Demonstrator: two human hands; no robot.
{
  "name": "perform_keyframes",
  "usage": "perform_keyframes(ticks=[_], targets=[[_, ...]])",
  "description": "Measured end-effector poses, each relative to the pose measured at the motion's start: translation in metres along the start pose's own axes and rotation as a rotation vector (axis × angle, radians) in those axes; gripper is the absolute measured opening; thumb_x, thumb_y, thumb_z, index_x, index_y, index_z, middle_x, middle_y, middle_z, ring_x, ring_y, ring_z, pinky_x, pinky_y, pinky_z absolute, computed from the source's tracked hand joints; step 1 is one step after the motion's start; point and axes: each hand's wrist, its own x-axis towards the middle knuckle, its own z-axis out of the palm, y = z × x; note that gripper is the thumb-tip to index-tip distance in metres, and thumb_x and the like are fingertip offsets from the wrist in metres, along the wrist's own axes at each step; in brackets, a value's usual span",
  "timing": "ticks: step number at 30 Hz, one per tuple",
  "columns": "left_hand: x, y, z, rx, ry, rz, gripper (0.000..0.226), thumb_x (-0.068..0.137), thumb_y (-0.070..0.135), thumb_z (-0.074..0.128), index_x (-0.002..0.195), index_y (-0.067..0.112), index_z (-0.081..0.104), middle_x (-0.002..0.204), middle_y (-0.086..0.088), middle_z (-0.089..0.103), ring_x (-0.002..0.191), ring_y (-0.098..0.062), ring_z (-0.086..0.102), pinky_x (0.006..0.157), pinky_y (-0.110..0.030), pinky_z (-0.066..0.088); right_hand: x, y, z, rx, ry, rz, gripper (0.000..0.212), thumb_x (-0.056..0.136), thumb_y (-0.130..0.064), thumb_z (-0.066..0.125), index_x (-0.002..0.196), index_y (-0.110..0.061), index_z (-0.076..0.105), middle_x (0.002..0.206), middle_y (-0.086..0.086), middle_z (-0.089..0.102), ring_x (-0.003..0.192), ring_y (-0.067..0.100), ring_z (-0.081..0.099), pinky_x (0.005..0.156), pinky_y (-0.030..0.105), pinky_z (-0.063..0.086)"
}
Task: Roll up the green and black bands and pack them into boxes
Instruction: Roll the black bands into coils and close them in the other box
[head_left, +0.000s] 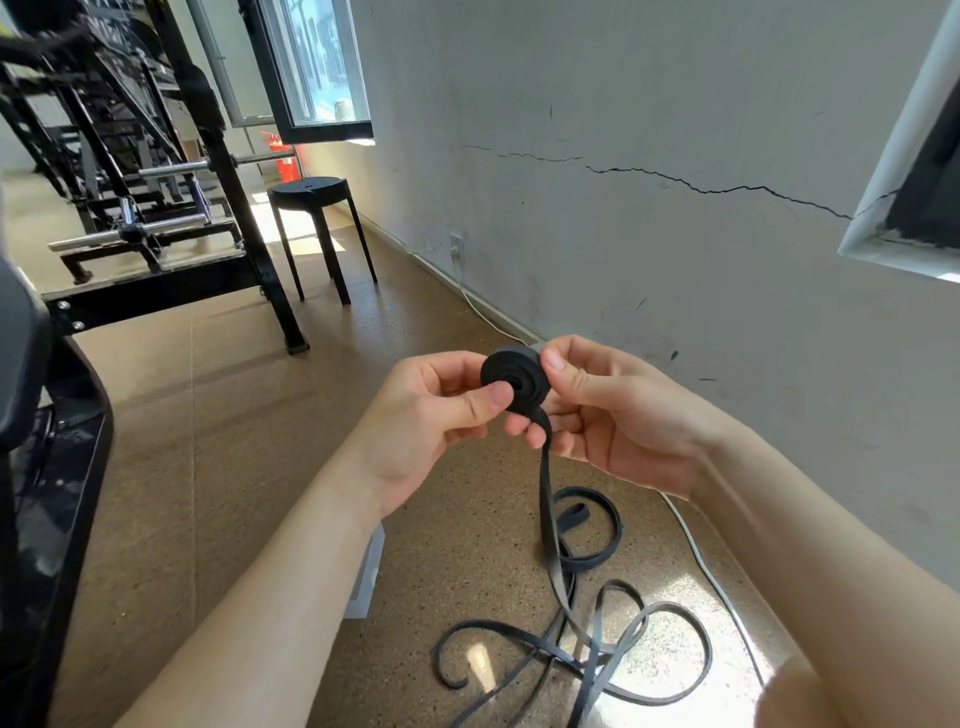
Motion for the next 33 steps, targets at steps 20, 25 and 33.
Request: perform_keyframes(ticks=[20, 25, 33], targets=[[0.004, 0.008, -0.015, 0.705, 0.026, 0.187, 0.01, 0.083, 0.022, 0.071, 0.081, 0.032, 0.069, 0.076, 0.02, 0.061, 0.074, -0.006, 0.058, 0.071, -0.026, 0.043, 0.0, 0.0, 0.001, -0.293, 0.071, 0.068, 0.059, 0.084, -0.046, 0.06, 0.121, -0.003, 0.048, 0.076, 0.015, 0.07, 0.06, 0.018, 0.06, 0.051, 0.022, 0.041], [0.002, 0.005, -0.011, 0.41, 0.025, 0.109, 0.012, 0.084, 0.027, 0.068, 0.092, 0.019, 0.072, 0.086, 0.004, 0.069, 0.087, -0.014, 0.063, 0.083, -0.035, 0.049, 0.001, 0.001, 0.003, -0.143, 0.061, 0.03, 0.049, 0.081, -0.037, 0.063, 0.117, -0.009, 0.048, 0.078, 0.019, 0.068, 0.061, 0.021, 0.059, 0.052, 0.023, 0.041], [0.003, 0.002, 0.01, -0.085, 0.009, 0.036, 0.011, 0.075, 0.018, 0.067, 0.074, 0.012, 0.075, 0.071, -0.012, 0.068, 0.067, -0.02, 0.065, 0.074, -0.028, 0.054, 0.0, 0.002, 0.003, 0.057, 0.045, -0.049, 0.029, 0.082, -0.028, 0.061, 0.103, -0.016, 0.044, 0.08, 0.021, 0.066, 0.066, 0.022, 0.06, 0.054, 0.02, 0.047]])
